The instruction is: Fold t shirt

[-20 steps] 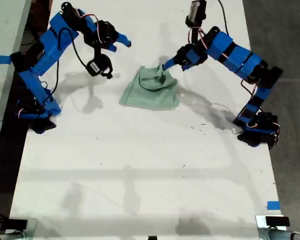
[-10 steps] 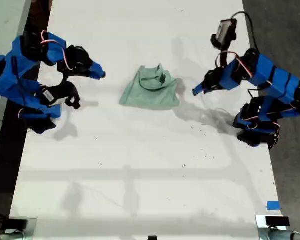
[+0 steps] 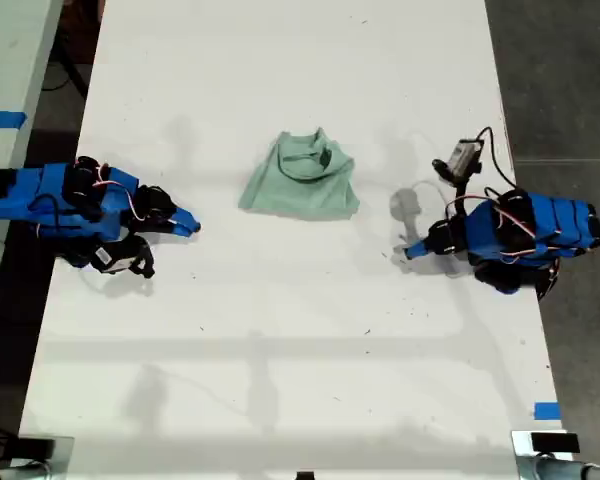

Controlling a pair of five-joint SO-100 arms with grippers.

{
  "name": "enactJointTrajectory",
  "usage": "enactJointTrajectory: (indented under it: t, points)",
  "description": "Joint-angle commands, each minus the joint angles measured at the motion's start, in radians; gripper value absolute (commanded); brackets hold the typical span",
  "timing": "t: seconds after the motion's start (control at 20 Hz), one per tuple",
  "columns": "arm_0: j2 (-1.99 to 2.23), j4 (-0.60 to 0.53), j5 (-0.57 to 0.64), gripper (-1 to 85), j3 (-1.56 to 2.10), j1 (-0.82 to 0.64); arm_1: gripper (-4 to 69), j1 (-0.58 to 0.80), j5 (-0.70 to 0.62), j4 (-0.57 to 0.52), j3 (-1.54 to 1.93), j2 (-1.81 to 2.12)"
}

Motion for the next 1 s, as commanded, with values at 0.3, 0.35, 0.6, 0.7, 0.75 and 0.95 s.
enactJointTrajectory:
  t: [0.3, 0.35, 0.6, 0.7, 0.75, 0.95]
  points:
    - [0.132, -0.069, -0.048, -0.2, 0.150, -0.026, 0.9, -0.061, -0.353, -0.112, 0.133, -0.008]
    - [0.146, -0.071, -0.048, -0.1, 0.150, -0.014, 0.9, -0.061, -0.364, -0.112, 0.133, -0.008]
    - [0.146, -0.072, -0.048, 12.1, 0.150, 0.005, 1.0, -0.038, -0.413, -0.114, 0.133, -0.008]
    - [0.146, -0.072, -0.048, 15.2, 0.150, 0.005, 1.0, -0.032, -0.420, -0.114, 0.133, -0.008]
    - [0.146, -0.072, -0.048, 15.3, 0.150, 0.005, 1.0, -0.032, -0.420, -0.114, 0.133, -0.008]
    - [0.146, -0.072, -0.048, 15.5, 0.150, 0.005, 1.0, -0.049, -0.411, -0.114, 0.133, -0.008]
